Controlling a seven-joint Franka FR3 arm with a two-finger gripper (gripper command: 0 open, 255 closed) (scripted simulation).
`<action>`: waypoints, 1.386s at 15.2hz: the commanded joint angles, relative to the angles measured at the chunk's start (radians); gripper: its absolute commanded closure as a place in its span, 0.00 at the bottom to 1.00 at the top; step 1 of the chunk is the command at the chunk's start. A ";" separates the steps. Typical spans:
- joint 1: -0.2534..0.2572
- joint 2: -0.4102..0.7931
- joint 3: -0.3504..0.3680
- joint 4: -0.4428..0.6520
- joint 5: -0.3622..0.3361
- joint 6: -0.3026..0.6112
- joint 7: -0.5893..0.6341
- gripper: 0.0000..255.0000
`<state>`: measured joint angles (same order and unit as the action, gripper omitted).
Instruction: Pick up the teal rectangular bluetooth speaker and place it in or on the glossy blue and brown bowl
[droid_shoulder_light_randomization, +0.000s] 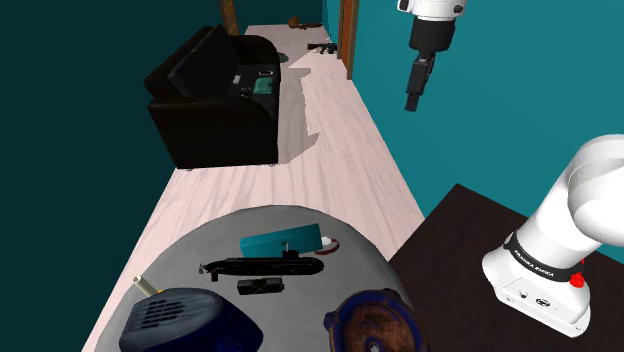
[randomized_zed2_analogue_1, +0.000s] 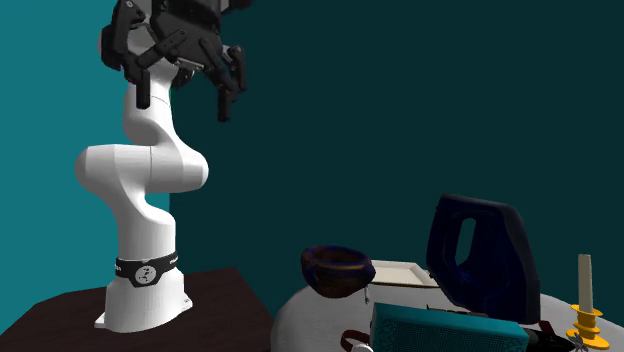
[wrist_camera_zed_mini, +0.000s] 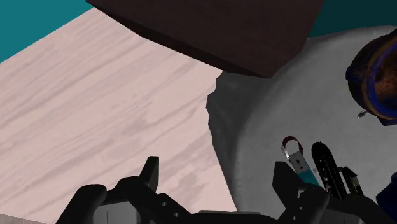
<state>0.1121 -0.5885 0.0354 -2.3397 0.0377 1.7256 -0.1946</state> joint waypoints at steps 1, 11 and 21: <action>0.018 0.069 0.011 0.010 0.013 0.055 -0.015 0.00; 0.104 0.367 0.082 0.084 0.067 0.255 -0.079 0.00; 0.182 0.679 0.160 0.242 0.077 0.388 -0.129 0.00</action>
<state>0.2840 0.0605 0.1860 -2.1129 0.1148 2.1005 -0.3217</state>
